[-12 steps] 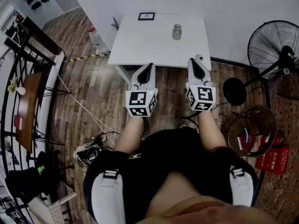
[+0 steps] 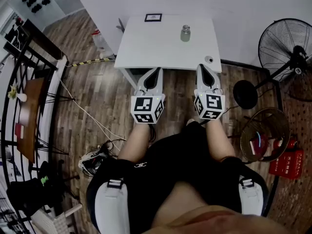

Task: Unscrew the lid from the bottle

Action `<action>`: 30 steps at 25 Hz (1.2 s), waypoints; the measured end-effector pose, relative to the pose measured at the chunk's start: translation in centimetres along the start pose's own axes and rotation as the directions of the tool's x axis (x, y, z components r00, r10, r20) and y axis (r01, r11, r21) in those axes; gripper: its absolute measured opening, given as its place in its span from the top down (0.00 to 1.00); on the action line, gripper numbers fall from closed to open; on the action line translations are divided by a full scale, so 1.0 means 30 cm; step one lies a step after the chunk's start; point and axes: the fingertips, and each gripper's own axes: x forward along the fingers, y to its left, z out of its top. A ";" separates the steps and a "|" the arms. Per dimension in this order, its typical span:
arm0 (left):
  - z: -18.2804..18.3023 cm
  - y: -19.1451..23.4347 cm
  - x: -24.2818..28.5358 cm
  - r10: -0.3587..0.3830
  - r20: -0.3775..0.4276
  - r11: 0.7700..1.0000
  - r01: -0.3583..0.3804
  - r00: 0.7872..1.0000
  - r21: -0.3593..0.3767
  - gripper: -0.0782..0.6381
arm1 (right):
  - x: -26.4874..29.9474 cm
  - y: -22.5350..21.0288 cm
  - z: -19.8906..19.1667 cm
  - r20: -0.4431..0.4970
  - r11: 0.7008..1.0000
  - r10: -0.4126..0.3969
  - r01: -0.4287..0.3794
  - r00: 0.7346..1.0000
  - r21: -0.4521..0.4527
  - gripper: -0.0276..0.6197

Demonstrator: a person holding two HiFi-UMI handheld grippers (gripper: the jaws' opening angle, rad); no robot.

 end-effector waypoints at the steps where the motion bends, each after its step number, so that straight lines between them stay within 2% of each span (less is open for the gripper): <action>1: -0.003 -0.004 0.003 -0.001 -0.002 1.000 0.001 1.000 0.005 0.82 | 0.002 -0.007 -0.011 -0.007 1.000 -0.003 0.003 1.000 0.006 0.95; 5: -0.015 -0.017 0.041 -0.013 -0.009 1.000 0.013 1.000 0.015 0.82 | 0.034 -0.038 -0.031 -0.014 1.000 -0.019 0.019 1.000 0.013 0.95; 13: -0.010 0.057 0.117 -0.011 0.012 1.000 0.011 1.000 0.006 0.82 | 0.148 -0.028 -0.021 0.017 1.000 -0.013 0.013 1.000 -0.012 0.95; 16: 0.011 0.075 0.182 -0.030 0.034 1.000 0.030 0.999 -0.006 0.82 | 0.227 -0.059 -0.020 0.023 1.000 -0.008 0.008 1.000 0.017 0.95; 19: 0.015 0.095 0.289 -0.039 0.050 0.999 0.039 0.998 0.008 0.82 | 0.325 -0.113 -0.033 0.033 0.999 -0.003 0.002 0.999 0.048 0.95; 24: 0.006 0.142 0.505 -0.033 0.060 0.999 0.031 0.998 0.028 0.82 | 0.508 -0.229 -0.056 0.052 0.999 -0.009 0.008 0.999 0.031 0.95; 30: 0.000 0.199 0.805 -0.046 0.031 0.999 0.045 0.998 0.020 0.82 | 0.785 -0.340 -0.072 0.018 0.999 0.029 -0.029 0.999 0.022 0.96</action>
